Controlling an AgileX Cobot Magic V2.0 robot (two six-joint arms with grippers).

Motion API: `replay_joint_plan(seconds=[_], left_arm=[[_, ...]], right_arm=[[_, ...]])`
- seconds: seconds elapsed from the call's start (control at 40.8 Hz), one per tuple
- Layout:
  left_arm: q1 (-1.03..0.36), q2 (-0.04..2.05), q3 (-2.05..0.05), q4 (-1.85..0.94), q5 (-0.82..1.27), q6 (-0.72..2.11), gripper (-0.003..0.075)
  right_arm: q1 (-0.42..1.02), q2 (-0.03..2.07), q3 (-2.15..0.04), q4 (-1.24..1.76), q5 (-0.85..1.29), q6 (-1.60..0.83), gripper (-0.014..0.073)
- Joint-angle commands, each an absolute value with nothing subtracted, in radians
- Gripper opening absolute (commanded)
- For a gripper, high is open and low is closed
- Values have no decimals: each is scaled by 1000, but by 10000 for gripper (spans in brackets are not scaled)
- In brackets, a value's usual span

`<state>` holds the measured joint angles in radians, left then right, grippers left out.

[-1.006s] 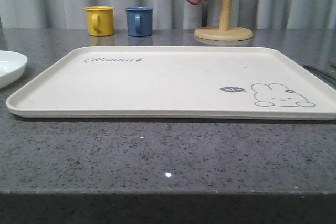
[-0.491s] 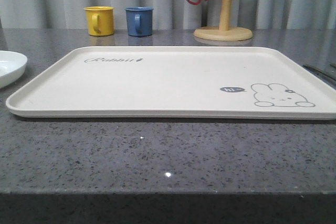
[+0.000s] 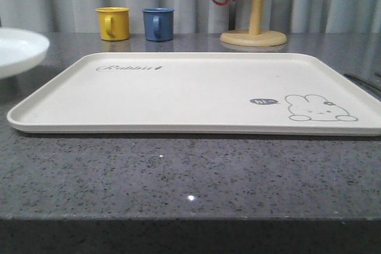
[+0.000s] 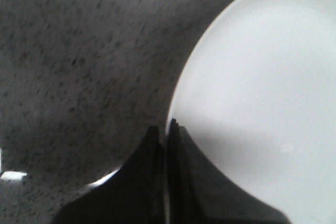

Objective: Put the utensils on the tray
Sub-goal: 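Carry the plate onto the tray end nearest the left gripper and release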

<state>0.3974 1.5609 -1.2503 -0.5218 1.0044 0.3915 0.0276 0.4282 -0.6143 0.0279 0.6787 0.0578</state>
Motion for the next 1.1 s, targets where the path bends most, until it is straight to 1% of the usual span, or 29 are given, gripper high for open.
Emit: replay_joint_plan(seconds=[0.0,0.098,0.343,0.417,0.515,0.711,0.932,1.006,1.079], left_arm=[[356,1503,-1358,-637,1019,395,-20],[269,1501,-1411,-669,1028,395,-20],[-66,1550,-1425,-618,1012,395,-20],[-138,1585,-1425,-605,997,395,-20],[-202,1640,-1425,-597,974,395,-20],[-219,1704,-1425,-554,947,395,-20],[-210,1711,-1425,-477,913,341,-17],[-210,1711,-1425,-476,915,341,14],[-210,1711,-1425,-476,922,341,100]], right_arm=[[21,440,-640,17,608,54,482],[21,440,-640,17,608,54,482],[21,440,-640,17,608,54,482],[21,440,-640,17,607,54,482],[21,440,-640,17,607,54,482],[21,440,-640,17,607,54,482],[21,440,-640,17,607,54,482],[21,440,-640,17,607,54,482],[21,440,-640,17,607,54,482]])
